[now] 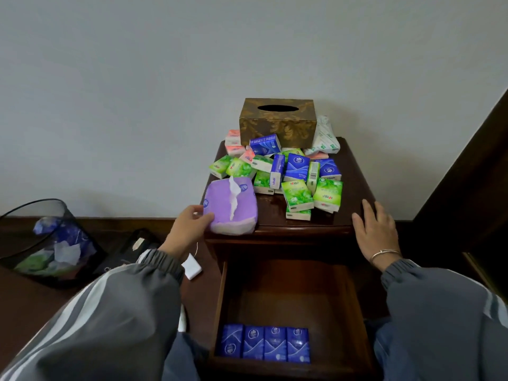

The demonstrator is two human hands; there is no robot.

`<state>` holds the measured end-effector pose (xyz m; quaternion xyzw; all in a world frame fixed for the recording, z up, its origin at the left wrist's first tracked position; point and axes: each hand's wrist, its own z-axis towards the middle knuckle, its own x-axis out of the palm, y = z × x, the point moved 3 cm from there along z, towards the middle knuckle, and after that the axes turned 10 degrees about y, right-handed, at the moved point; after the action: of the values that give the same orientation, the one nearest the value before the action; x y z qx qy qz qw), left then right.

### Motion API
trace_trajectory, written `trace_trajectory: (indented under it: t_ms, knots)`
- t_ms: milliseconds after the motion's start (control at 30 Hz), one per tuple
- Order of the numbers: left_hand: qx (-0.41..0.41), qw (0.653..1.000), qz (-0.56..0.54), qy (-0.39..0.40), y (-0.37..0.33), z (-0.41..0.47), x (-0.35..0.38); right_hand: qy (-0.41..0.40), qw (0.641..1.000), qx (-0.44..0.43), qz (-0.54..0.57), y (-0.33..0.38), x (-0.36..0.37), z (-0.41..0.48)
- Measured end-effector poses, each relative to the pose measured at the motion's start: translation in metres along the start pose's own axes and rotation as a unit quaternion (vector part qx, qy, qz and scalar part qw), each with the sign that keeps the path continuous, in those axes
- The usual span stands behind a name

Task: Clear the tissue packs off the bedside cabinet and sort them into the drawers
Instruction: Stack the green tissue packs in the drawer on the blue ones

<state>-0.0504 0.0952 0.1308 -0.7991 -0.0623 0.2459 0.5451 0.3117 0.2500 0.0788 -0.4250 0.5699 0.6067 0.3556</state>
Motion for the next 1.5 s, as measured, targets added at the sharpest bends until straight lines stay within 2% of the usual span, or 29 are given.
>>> trace_trajectory:
  t_ms: [100,167,233,267,333,433,533,667,933,1067,1233,1367,1500]
  knots:
    - [-0.021,0.997,0.077,0.005,-0.009,0.006,0.001,0.009,1.0,-0.013,-0.006,-0.001,0.001,0.003]
    - [-0.013,0.98,0.187,-0.06,-0.018,0.007,-0.001,0.007,1.0,-0.016,0.0,-0.002,0.002,0.005]
    - [0.069,0.962,0.235,-0.119,-0.039,0.004,0.008,-0.002,1.0,-0.02,0.008,-0.003,0.004,0.005]
    - [0.123,0.957,0.234,-0.121,-0.052,0.002,0.018,-0.009,1.0,-0.023,0.011,-0.004,0.006,0.005]
    - [0.201,0.949,0.23,-0.083,-0.077,0.004,0.049,-0.026,0.999,-0.029,0.019,-0.006,0.007,0.004]
    - [0.235,0.944,0.229,-0.042,-0.111,0.016,0.101,-0.057,0.997,-0.037,0.023,-0.007,0.008,0.003]
    - [0.204,0.931,0.3,-0.046,-0.13,0.034,0.139,-0.093,0.994,-0.043,0.028,-0.005,0.008,0.001]
    - [0.168,0.891,0.417,-0.068,-0.141,0.053,0.168,-0.132,0.99,-0.045,0.029,-0.003,0.007,-0.002]
    - [0.107,0.837,0.533,0.056,-0.149,0.092,0.188,-0.143,0.989,-0.046,0.008,-0.004,0.01,-0.001]
    - [0.117,0.837,0.525,0.094,-0.149,0.106,0.181,-0.147,0.988,-0.05,0.006,-0.004,0.009,-0.001]
    - [0.149,0.865,0.476,0.065,-0.146,0.106,0.178,-0.14,0.989,-0.051,0.008,-0.003,0.009,-0.002]
    - [0.198,0.883,0.424,0.011,-0.146,0.094,0.171,-0.135,0.99,-0.044,0.012,-0.003,0.009,-0.003]
    - [0.291,0.897,0.325,-0.069,-0.153,0.075,0.158,-0.134,0.99,-0.043,0.011,-0.004,0.009,-0.003]
